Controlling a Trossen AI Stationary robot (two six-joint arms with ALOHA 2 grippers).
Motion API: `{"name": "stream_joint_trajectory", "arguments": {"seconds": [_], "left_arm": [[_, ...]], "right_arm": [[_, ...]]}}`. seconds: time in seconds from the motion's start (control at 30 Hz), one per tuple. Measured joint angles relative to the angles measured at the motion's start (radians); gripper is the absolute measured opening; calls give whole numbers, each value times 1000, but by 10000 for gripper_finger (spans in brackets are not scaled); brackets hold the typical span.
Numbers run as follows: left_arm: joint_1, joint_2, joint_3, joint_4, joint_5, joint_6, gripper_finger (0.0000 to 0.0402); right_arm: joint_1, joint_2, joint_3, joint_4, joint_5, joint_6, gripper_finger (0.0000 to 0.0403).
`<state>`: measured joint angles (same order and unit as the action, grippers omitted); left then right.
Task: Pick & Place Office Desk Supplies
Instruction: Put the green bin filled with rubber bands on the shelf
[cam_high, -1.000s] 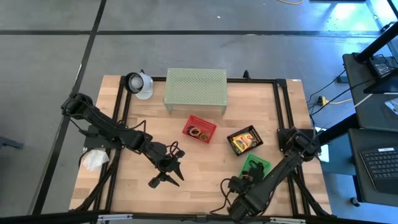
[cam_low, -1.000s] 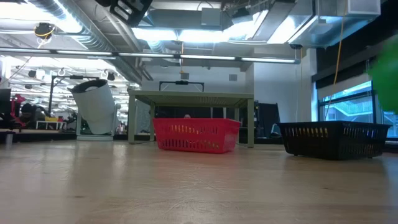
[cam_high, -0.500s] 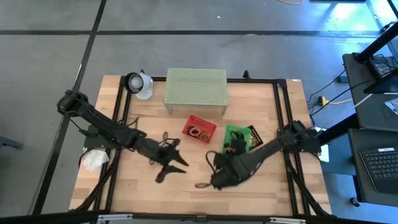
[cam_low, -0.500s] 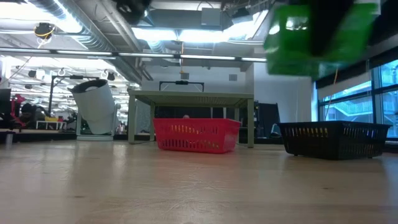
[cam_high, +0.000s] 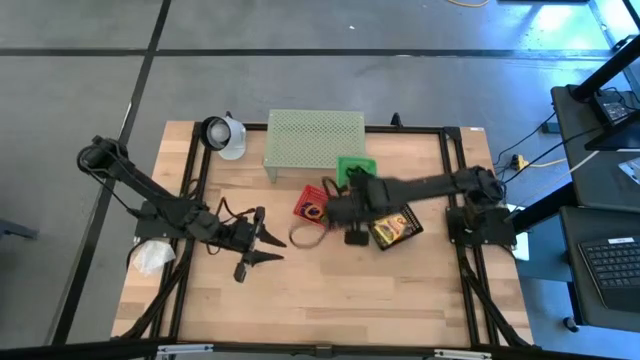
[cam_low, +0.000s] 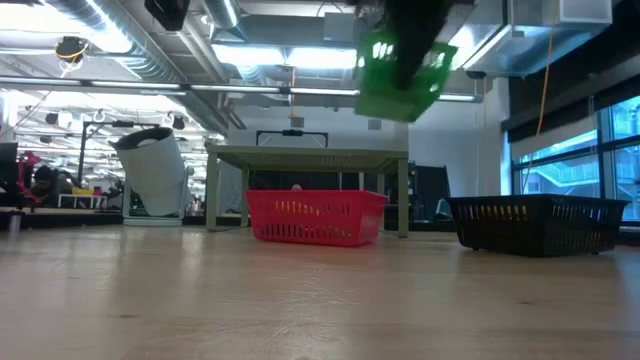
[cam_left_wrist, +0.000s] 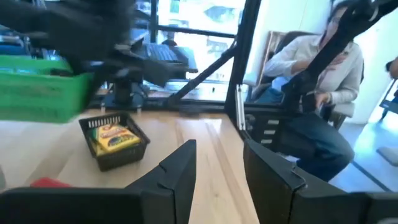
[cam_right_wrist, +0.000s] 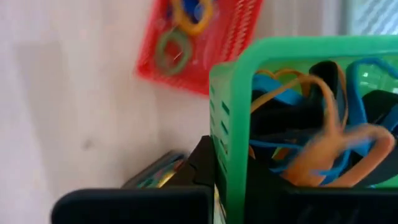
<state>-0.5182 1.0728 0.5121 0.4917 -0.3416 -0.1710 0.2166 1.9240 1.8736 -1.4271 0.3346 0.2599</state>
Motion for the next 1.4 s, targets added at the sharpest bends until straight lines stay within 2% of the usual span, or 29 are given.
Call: {"name": "stream_joint_trajectory", "arguments": {"seconds": [0.3, 0.7, 1.0, 1.4], "left_arm": [[2, 0, 0, -3, 52, 1, 127], [0, 0, 1, -54, 48, -9, 127], [3, 0, 1, -72, 48, -2, 127], [3, 0, 1, -87, 48, 1, 127]], "right_arm": [[-206, -2, 0, 112, -38, -243, 3], [-386, 12, 0, 214, -80, -390, 3], [-473, 51, 0, 213, -118, -440, 3], [-484, 92, 1, 227, -138, -474, 3]]}}
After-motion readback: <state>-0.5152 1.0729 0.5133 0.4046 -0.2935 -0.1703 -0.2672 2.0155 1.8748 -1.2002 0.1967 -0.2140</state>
